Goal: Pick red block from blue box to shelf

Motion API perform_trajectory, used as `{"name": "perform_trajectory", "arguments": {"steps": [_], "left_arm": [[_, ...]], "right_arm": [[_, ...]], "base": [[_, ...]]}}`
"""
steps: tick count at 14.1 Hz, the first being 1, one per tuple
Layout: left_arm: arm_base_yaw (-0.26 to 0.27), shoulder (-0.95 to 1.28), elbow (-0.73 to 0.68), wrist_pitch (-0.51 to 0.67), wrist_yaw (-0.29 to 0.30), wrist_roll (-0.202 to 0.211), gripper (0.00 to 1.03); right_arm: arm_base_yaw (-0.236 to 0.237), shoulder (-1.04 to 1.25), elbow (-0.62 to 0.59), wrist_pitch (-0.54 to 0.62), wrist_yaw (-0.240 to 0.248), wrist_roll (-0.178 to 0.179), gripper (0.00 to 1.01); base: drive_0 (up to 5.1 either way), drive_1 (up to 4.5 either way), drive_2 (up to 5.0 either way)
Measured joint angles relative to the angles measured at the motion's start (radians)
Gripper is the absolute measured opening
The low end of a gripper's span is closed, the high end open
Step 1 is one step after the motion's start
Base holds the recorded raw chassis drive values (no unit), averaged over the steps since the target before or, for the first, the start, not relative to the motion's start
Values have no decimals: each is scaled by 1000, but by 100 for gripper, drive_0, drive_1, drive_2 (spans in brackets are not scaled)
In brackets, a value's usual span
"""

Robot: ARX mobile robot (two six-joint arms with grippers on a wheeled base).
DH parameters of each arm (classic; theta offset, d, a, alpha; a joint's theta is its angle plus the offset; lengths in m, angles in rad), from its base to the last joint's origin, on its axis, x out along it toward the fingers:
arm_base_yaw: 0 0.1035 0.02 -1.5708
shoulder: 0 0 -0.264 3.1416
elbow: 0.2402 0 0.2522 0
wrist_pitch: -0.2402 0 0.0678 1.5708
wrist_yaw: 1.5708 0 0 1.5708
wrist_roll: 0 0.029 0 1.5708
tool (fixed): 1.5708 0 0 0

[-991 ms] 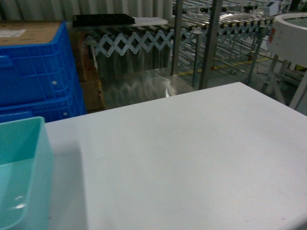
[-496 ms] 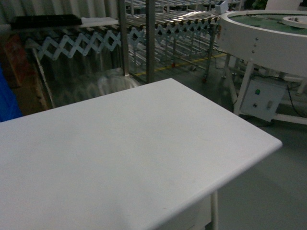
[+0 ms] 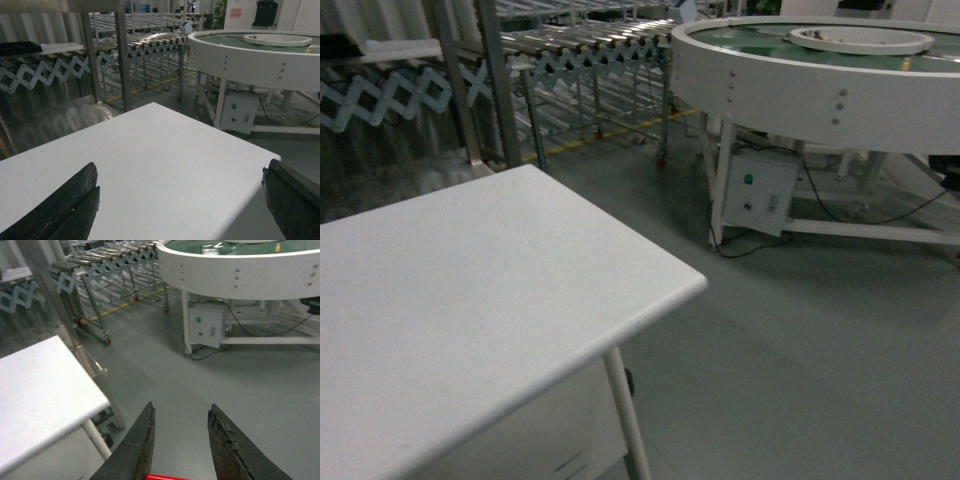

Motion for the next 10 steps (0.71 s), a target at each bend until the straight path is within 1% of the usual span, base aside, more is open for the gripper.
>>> {"name": "perform_trajectory", "arguments": {"steps": [10], "left_arm": [[0,0,0,-1,-1,0,98]], "right_arm": [[0,0,0,0,0,0,26]], "base": [[328,-387,-387]]}}
